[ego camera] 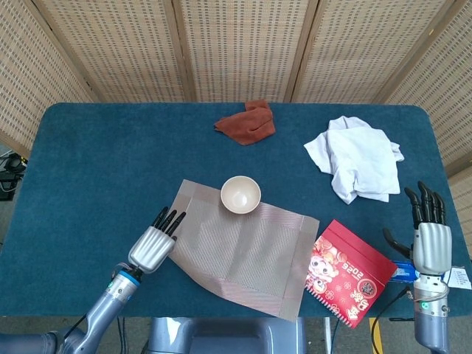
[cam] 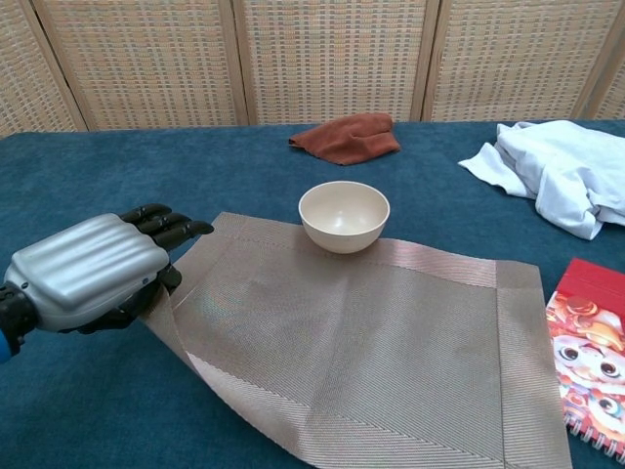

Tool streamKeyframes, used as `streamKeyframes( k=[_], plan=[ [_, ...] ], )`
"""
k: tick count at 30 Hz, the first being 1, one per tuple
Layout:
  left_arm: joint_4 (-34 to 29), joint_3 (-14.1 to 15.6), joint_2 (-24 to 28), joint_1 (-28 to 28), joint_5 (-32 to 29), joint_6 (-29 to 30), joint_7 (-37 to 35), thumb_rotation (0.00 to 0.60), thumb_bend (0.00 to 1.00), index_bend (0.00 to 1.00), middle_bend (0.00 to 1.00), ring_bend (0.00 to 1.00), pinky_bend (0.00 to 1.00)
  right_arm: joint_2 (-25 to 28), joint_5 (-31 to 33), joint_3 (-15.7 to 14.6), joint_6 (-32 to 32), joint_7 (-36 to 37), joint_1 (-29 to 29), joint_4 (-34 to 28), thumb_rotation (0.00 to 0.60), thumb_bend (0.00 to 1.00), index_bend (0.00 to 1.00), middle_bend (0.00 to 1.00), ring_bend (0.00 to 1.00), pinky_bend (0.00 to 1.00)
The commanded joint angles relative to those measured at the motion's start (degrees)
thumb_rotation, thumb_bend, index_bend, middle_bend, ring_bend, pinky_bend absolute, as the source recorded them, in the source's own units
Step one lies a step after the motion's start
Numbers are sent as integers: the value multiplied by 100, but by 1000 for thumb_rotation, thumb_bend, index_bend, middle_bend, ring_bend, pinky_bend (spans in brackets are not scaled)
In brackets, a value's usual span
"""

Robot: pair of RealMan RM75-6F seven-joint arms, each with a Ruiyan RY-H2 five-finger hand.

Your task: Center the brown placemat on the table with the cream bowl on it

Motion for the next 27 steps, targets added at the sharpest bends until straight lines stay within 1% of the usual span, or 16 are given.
streamKeyframes(
  k=[1,10,13,19,27],
  plan=[
    [-163,115,65,72,92,3,93,600,622,715,0,0,0,13,-20,-8,14,3,-6,-27,600,383,146,0,0,0],
    [-378,261,177,183,269,-37,35,600,623,716,0,0,0,26,-84,-49,46,-12,-22,-77,600,383,147,0,0,0],
    [-468,365,304,260,390,-18,-143,600,622,717,0,0,0,29,-112,-69,50,-22,-25,-88,600,383,147,0,0,0],
    [-541,484,459,333,556,-88,-397,600,622,718,0,0,0,26,-133,-84,56,-48,-28,-109,600,383,148,0,0,0],
    [-694,678,605,451,881,-110,-553,600,623,718,0,0,0,35,-161,-105,62,-60,-35,-140,600,383,148,0,0,0]
  ],
)
